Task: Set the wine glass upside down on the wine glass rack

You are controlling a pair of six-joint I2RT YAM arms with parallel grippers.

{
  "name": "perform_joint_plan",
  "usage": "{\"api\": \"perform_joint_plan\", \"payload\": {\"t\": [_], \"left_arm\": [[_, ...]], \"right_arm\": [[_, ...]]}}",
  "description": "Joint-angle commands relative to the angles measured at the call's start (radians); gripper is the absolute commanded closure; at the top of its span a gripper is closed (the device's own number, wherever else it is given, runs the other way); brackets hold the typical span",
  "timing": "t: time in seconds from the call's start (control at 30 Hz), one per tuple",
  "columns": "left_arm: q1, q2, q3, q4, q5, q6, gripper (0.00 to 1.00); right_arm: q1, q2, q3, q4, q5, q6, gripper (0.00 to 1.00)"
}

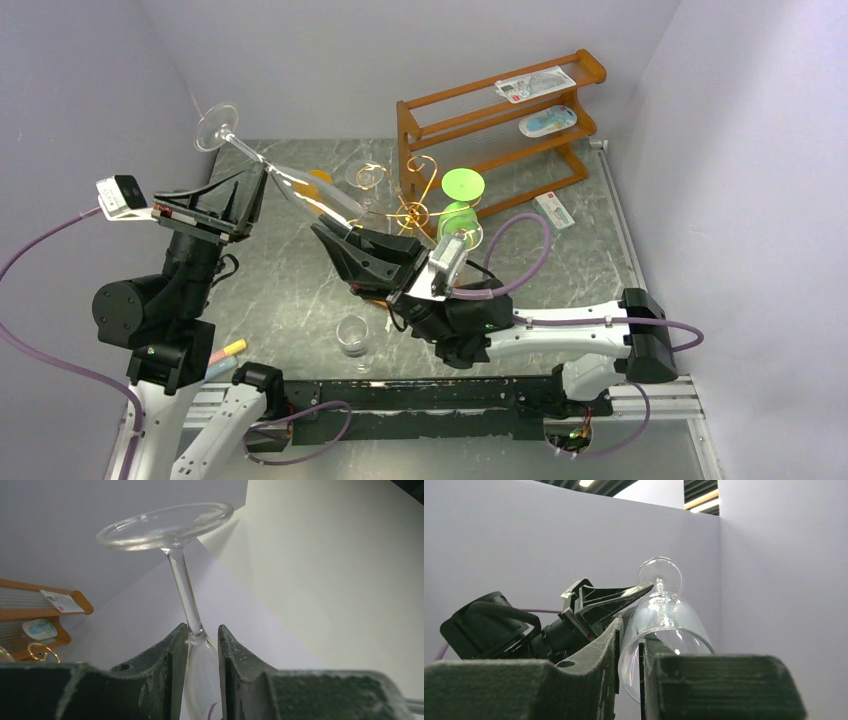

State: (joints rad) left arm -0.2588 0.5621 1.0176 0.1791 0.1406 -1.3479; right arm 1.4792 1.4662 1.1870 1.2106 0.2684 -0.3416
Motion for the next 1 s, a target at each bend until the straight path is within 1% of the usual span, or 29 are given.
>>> {"api": "perform_joint_plan", "payload": {"t": [0.0, 0.2, 0.33, 0.37, 0.4, 0.47, 0.53, 0.63, 0.67, 0.7, 0.73, 0.77, 0.8, 0.9, 0.97], "left_arm": [[-0.002, 0.002, 0.005, 0.057, 0.059, -0.018, 0.68], [-0.002, 0.036, -0.004, 0.113, 0.101, -0.035, 0.64], [-0.002, 0.043, -0.019, 0.145, 0.1, -0.045, 0.65], [-0.002, 0.042, -0.024, 0.155, 0.097, -0.044, 0.67], [-0.002, 0.041, -0.026, 0.162, 0.089, -0.035, 0.71], [-0.001, 0.038, -0.022, 0.157, 0.077, -0.001, 0.81], [-0.002, 0.032, -0.021, 0.147, 0.066, 0.026, 0.93], [-0.002, 0.022, -0.035, 0.168, 0.056, 0.059, 0.95], [-0.002, 0.019, -0.037, 0.174, 0.05, 0.091, 0.95], [-0.002, 0.018, -0.035, 0.174, 0.046, 0.119, 0.95], [-0.002, 0.017, -0.031, 0.171, 0.042, 0.155, 0.95], [-0.002, 0.019, -0.023, 0.162, 0.039, 0.189, 0.95], [-0.002, 0.02, -0.019, 0.151, 0.038, 0.216, 0.95], [-0.002, 0.019, -0.02, 0.154, 0.038, 0.279, 0.95], [-0.002, 0.021, -0.014, 0.141, 0.04, 0.323, 0.95]], "right_arm": [[-0.016, 0.025, 0.052, 0.05, -0.013, 0.03, 1.0], [-0.024, 0.031, 0.054, 0.033, -0.051, 0.058, 1.0], [-0.027, 0.029, 0.05, 0.012, -0.073, 0.072, 1.0], [-0.027, 0.028, 0.049, 0.008, -0.077, 0.074, 1.0], [-0.027, 0.026, 0.046, 0.007, -0.077, 0.077, 1.0], [-0.029, 0.026, 0.041, 0.009, -0.073, 0.081, 1.0], [-0.03, 0.026, 0.039, 0.005, -0.071, 0.086, 1.0], [-0.034, 0.026, 0.036, 0.0, -0.066, 0.099, 1.0], [-0.035, 0.024, 0.03, 0.0, -0.062, 0.107, 0.93], [-0.036, 0.019, 0.02, 0.004, -0.062, 0.114, 0.83], [-0.035, 0.013, 0.005, 0.023, -0.063, 0.12, 0.75], [-0.036, 0.009, -0.013, 0.041, -0.065, 0.124, 0.7], [-0.036, 0.004, -0.027, 0.054, -0.066, 0.127, 0.66], [-0.038, -0.012, -0.041, 0.027, -0.055, 0.135, 0.59], [-0.039, -0.024, -0.06, 0.03, -0.047, 0.135, 0.51]]}}
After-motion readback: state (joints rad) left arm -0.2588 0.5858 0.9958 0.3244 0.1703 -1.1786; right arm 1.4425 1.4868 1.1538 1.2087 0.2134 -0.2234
